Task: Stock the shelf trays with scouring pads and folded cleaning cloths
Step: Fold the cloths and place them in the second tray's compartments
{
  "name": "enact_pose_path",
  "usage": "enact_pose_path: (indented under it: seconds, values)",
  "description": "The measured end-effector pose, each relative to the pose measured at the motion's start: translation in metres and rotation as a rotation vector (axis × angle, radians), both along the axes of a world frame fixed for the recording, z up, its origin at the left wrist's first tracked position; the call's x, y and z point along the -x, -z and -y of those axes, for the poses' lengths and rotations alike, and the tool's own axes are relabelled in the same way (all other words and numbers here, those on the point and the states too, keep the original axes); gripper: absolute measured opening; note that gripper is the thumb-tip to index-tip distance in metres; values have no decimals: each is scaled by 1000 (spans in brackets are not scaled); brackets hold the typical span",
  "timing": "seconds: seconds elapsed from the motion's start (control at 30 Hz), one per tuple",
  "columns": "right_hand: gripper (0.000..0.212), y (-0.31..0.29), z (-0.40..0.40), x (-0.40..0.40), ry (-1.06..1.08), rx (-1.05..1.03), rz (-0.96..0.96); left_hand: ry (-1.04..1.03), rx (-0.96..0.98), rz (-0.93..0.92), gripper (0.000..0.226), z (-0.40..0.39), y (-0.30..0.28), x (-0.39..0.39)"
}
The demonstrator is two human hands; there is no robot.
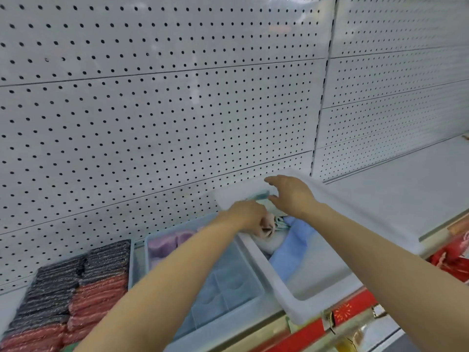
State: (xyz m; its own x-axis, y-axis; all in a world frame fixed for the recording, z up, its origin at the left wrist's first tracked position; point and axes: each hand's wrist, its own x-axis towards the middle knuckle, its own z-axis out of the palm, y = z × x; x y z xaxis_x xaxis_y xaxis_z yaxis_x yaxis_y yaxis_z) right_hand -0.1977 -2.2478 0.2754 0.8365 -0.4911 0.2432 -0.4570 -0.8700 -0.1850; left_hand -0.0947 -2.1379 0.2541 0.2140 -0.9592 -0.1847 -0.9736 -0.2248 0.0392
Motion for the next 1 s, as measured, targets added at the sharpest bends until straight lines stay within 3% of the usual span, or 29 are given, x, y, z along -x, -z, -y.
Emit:
enact_pose_path:
  seconds: [0.2, 0.27, 0.4, 0.5, 0.67, 0.77, 0.83, 0.9, 1.0]
  values:
    - [53, -2, 19, 31, 27, 5, 27, 128, -262, 399, 31, 31, 36, 28]
    - [53, -1, 25, 39, 37, 8, 5, 125, -233, 353, 28, 32, 35, 26]
    - [53, -2, 35, 46, 62, -16, -12, -117, -33, -27, 21, 32, 11, -2]
    - [50, -7, 33, 42, 48, -57, 26, -293, 270, -317, 15, 24, -14, -23]
    - [34, -30, 16, 22, 6, -225, 282, -465, 746, -870, 12, -4, -63, -31]
    - [37, -49, 0, 13, -61, -579, 499, -547, 913, -1077, 16, -18, -87, -28]
    - [54, -60, -12, 8, -186, -958, 592, -603, 1019, -1280, 12, -24, -98, -23]
    - [71, -68, -23, 2, -273, -1203, 585, -673, 1093, -1480, 14, -31, -105, -18]
    - [44, -76, -46, -10, -362, -1324, 507, -766, 1162, -1618, 21, -42, -111, -15]
